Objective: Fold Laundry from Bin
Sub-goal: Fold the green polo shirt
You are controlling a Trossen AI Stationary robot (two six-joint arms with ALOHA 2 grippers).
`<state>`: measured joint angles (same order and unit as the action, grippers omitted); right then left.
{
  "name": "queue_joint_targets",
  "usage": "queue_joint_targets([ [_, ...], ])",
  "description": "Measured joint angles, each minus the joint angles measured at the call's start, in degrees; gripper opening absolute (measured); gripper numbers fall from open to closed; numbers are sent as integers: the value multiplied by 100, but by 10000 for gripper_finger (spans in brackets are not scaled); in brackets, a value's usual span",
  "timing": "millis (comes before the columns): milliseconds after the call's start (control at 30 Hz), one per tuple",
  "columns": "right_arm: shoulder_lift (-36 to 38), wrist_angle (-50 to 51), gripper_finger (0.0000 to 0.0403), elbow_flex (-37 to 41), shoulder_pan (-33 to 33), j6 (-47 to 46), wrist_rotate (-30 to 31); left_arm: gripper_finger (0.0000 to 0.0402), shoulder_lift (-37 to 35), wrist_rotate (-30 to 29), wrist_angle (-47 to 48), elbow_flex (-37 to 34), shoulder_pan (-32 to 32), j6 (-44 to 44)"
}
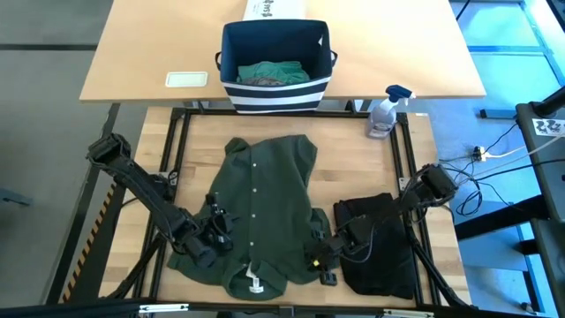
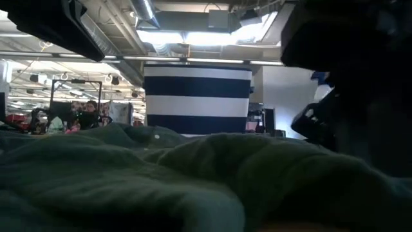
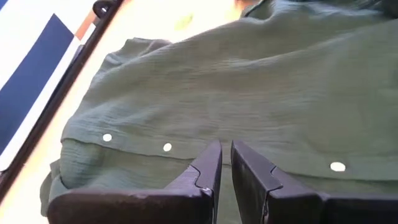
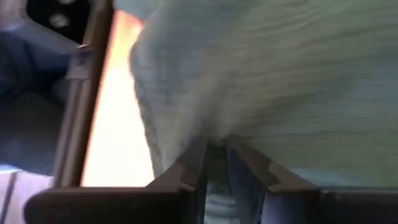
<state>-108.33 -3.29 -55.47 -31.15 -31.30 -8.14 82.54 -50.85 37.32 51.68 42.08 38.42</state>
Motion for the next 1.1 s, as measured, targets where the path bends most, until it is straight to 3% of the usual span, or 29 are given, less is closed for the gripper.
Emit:
queue_joint_targets([
  [367, 209, -965, 59, 5, 66, 417, -449, 32, 0, 20, -73, 0, -19, -126],
  [467, 485, -1021, 59, 3, 181, 847, -117, 32, 0, -165, 55, 2, -76, -164],
  [567, 776, -1033, 59, -1, 396, 1340, 728, 30, 0, -66, 380, 2, -336, -156],
  [667, 903, -1060, 59, -6, 736, 1631, 1370, 17, 0, 377, 961, 2, -822, -73],
  [867, 847, -1044, 59, -50, 1631, 1632, 1355, 2, -317, 508, 1971, -3, -2071, -303],
  [1000, 822, -985, 59, -43, 2045, 1674, 1351, 1, -1206, 639, 1143, -519, -3123, -1383],
  [1100, 797, -979, 59, -45, 2211, 1827, 1245, 1, -2068, 1799, -425, -1282, -4243, -2637],
])
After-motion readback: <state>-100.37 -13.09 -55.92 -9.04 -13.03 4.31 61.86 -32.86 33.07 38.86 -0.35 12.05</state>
